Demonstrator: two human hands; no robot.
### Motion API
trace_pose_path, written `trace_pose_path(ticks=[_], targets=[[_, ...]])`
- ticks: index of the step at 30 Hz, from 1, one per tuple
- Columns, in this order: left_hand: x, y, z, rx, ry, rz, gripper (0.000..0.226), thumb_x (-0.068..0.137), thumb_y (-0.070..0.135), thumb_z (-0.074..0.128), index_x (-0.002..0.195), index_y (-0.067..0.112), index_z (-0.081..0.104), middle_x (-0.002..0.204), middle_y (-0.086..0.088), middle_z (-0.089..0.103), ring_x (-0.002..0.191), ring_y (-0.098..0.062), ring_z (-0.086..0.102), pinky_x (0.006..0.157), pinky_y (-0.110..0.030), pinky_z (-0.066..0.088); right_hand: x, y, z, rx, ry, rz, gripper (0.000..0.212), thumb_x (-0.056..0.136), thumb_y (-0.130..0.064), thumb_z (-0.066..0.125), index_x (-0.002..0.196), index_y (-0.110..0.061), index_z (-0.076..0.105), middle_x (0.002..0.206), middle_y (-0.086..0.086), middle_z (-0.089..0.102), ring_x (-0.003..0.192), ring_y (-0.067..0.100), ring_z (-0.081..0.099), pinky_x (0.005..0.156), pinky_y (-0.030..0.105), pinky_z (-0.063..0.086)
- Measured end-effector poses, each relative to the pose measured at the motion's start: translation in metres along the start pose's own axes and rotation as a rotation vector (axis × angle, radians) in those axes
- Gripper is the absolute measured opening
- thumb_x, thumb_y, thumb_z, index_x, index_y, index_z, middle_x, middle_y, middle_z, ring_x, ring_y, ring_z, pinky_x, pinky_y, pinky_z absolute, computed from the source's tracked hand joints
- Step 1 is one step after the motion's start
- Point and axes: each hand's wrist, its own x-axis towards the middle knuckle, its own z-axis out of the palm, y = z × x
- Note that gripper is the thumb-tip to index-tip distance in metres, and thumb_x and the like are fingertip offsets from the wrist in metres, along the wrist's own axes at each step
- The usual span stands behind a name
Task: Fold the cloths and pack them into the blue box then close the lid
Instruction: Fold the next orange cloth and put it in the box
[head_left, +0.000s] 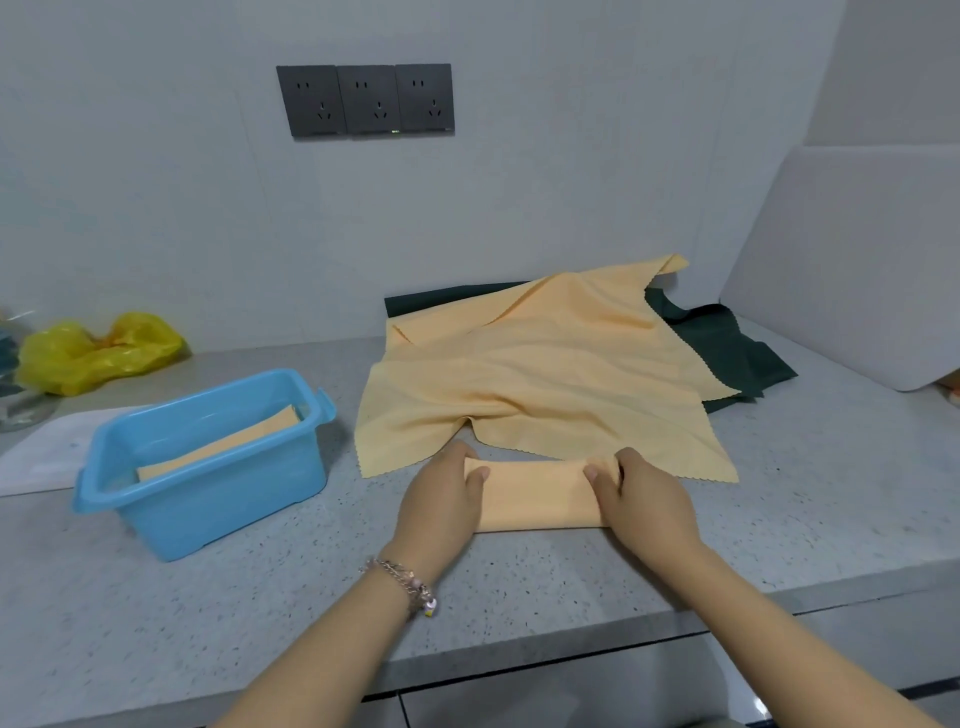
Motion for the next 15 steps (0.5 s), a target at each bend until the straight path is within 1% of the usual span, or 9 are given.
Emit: trace_pose_path(ticks=[3,5,8,10,13,15], targets=[[0.004,0.002,0.01,0.15,0.032,-0.008,0.019,0.099,0.024,0.039,0.11,0.013,0.051,0.106,-0.003,0.056,0.085,-0.02,0.055,0.062,-0.028,0.033,0.008,-0.003,0.008,-0.208,0.041,0.008,0.032,0.097,-0.046,0.035,0.084,-0.017,0.04,0.071,-0.003,0.056,0.062,0.018,0.046,0.049,0.028,0.027],[0.008,0.001,0.015,0.221,0.026,-0.021,0.02,0.101,0.022,0.036,0.111,0.012,0.049,0.11,-0.004,0.055,0.086,-0.02,0.056,0.06,-0.026,0.031,0.013,-0.005,0.014,-0.316,0.062,0.008,0.033,0.097,-0.047,0.032,0.088,-0.017,0.042,0.082,0.0,0.064,0.067,0.02,0.051,0.054,0.028,0.029],[0.012,0.001,0.018,0.289,0.027,-0.043,0.021,0.101,0.021,0.033,0.114,0.013,0.048,0.11,-0.003,0.055,0.086,-0.02,0.058,0.06,-0.025,0.033,0.017,-0.007,0.019,-0.432,0.065,0.01,0.036,0.098,-0.047,0.03,0.097,-0.016,0.048,0.087,-0.002,0.066,0.077,0.02,0.061,0.052,0.027,0.026],[0.013,0.001,0.019,0.32,0.026,-0.059,0.021,0.101,0.018,0.033,0.115,0.014,0.047,0.11,-0.003,0.055,0.085,-0.02,0.058,0.06,-0.026,0.033,0.02,-0.008,0.022,-0.475,0.053,0.017,0.037,0.099,-0.046,0.028,0.1,-0.016,0.048,0.089,-0.002,0.067,0.08,0.02,0.063,0.05,0.027,0.024],[0.014,0.0,0.023,0.367,0.024,-0.063,0.021,0.098,0.013,0.035,0.116,0.014,0.045,0.108,-0.002,0.054,0.083,-0.019,0.057,0.059,-0.025,0.031,0.025,-0.009,0.023,-0.526,0.025,0.018,0.036,0.1,-0.044,0.026,0.103,-0.015,0.047,0.093,-0.001,0.067,0.084,0.02,0.064,0.052,0.027,0.026],[0.014,-0.002,0.024,0.378,0.033,-0.066,0.02,0.098,0.013,0.035,0.116,0.014,0.044,0.108,-0.001,0.054,0.086,-0.018,0.056,0.059,-0.025,0.031,0.028,-0.01,0.024,-0.568,0.014,0.011,0.036,0.1,-0.044,0.025,0.105,-0.015,0.046,0.095,-0.001,0.067,0.085,0.019,0.064,0.049,0.027,0.022]])
